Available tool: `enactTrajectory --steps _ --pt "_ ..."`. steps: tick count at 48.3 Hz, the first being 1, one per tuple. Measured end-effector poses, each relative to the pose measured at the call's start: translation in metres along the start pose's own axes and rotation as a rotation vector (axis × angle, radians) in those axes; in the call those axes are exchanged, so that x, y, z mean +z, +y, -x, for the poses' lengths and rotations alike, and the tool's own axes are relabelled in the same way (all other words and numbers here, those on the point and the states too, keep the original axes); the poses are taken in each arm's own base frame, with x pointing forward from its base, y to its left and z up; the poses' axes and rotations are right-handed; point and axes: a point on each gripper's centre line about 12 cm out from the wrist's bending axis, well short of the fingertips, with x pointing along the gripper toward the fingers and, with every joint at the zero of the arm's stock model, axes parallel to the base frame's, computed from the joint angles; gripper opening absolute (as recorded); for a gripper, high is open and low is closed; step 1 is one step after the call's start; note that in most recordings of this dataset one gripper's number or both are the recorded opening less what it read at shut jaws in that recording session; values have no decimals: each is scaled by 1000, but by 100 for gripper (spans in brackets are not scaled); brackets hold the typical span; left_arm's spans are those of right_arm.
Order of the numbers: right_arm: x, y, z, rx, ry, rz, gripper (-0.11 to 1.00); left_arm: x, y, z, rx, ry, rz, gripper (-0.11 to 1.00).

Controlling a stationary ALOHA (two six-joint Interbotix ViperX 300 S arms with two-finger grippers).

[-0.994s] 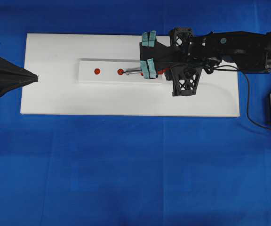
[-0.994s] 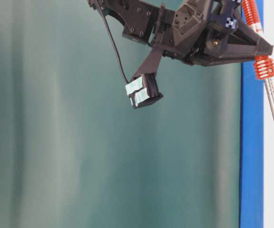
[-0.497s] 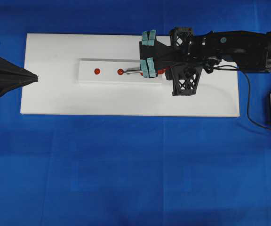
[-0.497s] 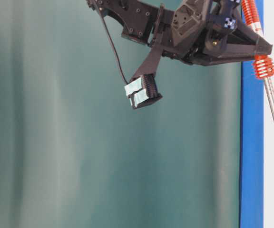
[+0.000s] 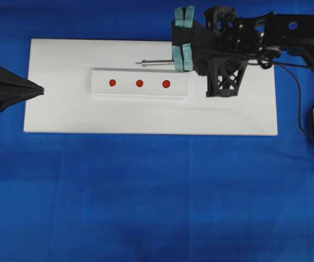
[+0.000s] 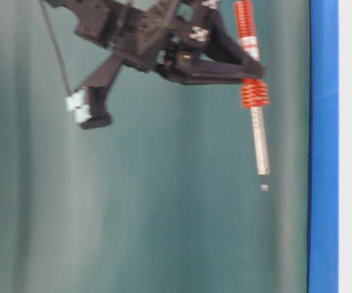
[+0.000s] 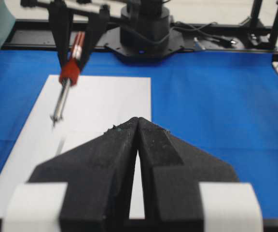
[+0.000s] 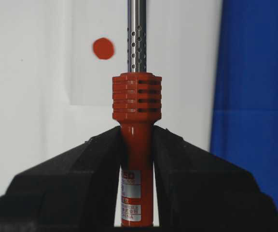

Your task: Touch the tip of the soldering iron to the mark.

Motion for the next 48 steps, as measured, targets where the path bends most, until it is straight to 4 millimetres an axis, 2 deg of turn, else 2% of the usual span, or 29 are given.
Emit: enactTrajectory --steps 7,27,35,48 --pt "6 -3 14 -12 -17 4 6 0 0 0 0 0 -2 0" --pt "6 -3 14 -14 -16 4 6 0 0 0 0 -2 -2 0" --pt "-7 -2 13 -12 7 4 6 0 0 0 0 -3 -2 0" --pt "-37 1 29 -12 16 -7 6 0 0 0 -2 -3 0 0"
